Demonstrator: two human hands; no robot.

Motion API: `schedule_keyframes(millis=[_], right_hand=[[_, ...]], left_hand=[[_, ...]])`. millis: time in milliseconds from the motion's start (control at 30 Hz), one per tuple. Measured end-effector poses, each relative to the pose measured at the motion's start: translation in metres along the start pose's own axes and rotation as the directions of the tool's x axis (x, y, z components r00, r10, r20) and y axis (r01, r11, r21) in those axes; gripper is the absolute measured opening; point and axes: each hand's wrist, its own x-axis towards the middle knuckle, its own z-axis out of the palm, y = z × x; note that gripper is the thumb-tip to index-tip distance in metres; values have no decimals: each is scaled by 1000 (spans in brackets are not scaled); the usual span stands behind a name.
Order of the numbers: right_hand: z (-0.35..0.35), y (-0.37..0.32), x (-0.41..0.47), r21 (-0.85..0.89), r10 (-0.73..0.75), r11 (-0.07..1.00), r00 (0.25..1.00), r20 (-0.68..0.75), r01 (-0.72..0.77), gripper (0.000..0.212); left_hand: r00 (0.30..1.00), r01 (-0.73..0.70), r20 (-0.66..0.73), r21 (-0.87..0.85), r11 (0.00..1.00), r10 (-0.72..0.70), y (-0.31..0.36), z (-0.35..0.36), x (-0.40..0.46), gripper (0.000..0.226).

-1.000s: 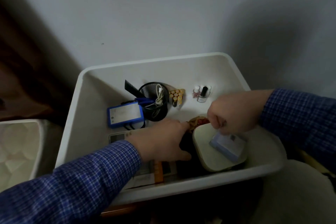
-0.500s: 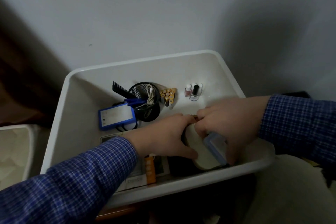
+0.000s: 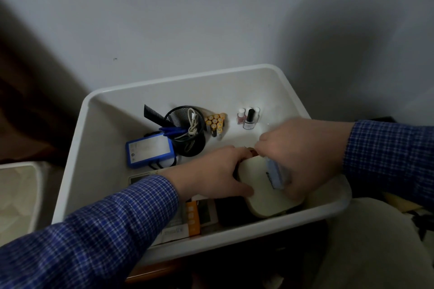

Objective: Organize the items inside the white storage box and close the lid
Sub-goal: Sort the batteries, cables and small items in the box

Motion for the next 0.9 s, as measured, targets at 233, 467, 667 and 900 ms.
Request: schedule_keyframes(millis=[233, 467, 667, 900], right_hand=[[-10, 9, -19, 147, -107, 984, 994, 12, 104, 43], [-11, -5, -10, -143, -46, 987, 981, 190, 74, 33], [-16, -11, 6, -165, 1, 985, 952, 306, 52, 19], [-15, -7, 16, 6, 16, 1000, 997, 82, -17, 16]], left_hand=[[995, -22, 99, -7, 1000, 23, -2, -10, -1, 51], [994, 13, 104, 44, 999, -18, -6, -12, 1, 51], [994, -38, 105, 75, 996, 30, -7, -12, 2, 50], [993, -43, 110, 61, 997, 36, -4, -13, -1, 43]])
